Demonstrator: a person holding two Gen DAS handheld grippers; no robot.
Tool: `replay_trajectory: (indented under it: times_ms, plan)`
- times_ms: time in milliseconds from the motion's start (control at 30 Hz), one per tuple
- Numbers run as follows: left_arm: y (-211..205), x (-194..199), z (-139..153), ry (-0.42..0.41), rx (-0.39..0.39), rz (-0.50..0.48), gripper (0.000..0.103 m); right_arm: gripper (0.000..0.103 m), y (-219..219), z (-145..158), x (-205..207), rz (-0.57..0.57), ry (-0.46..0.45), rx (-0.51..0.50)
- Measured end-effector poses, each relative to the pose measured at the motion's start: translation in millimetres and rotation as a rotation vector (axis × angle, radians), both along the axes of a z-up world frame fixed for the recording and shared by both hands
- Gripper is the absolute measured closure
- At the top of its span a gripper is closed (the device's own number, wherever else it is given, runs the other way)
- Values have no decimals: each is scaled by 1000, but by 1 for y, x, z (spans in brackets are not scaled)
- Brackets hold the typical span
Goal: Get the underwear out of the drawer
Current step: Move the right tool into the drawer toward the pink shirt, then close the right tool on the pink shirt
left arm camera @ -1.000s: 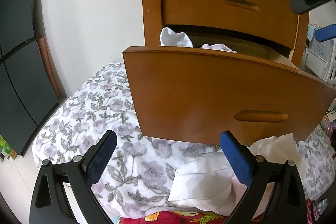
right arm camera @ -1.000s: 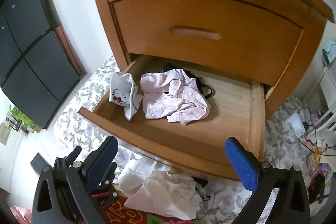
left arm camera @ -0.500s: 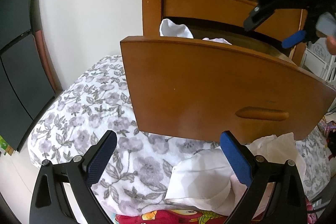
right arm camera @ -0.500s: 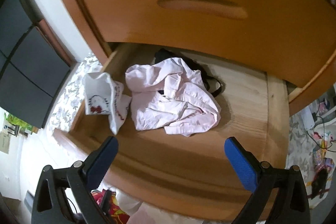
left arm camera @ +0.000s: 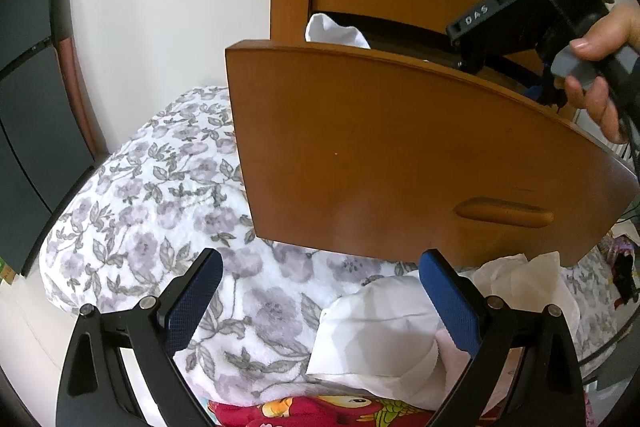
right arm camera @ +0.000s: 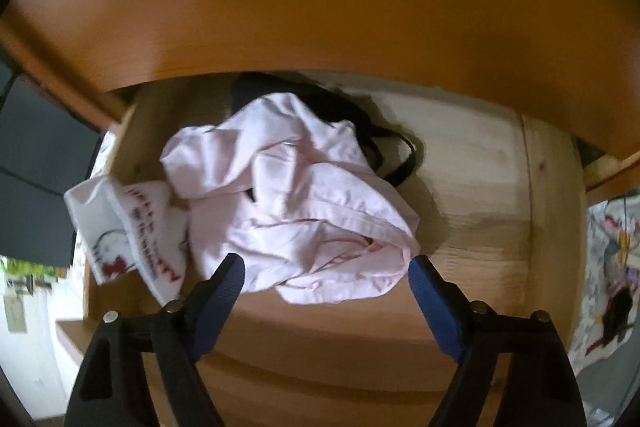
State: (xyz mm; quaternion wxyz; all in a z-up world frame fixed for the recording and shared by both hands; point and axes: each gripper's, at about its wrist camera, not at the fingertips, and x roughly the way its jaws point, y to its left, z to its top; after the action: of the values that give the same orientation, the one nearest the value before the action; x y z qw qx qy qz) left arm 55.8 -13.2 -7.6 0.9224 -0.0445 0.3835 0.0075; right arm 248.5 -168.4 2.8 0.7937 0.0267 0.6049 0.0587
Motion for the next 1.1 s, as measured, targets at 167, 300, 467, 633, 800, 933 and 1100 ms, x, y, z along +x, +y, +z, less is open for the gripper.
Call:
replay_trajectory:
  times_ms: [167, 300, 467, 633, 800, 933, 1100]
  plan:
    - [1, 2, -1, 13, -15, -2, 4, 19, -4, -15, 10, -30, 46, -40]
    - [1, 3, -3, 23, -22, -3, 4, 21, -7, -20, 17, -45, 74, -47]
    - [2, 4, -3, 28, -27, -3, 4, 38, -6, -25, 28, -45, 102, -35]
    - [2, 4, -3, 28, -25, -2, 4, 61, -1, -23, 28, -28, 90, -51]
    - [3, 4, -3, 29, -28, -1, 4, 79, 2, -13, 18, -26, 58, -64]
    - [3, 4, -4, 30, -27, -1, 4, 97, -2, 2, 9, -21, 23, -66]
    - [3, 4, -4, 32, -24, 1, 4, 98, -8, 21, -1, -21, -12, -58]
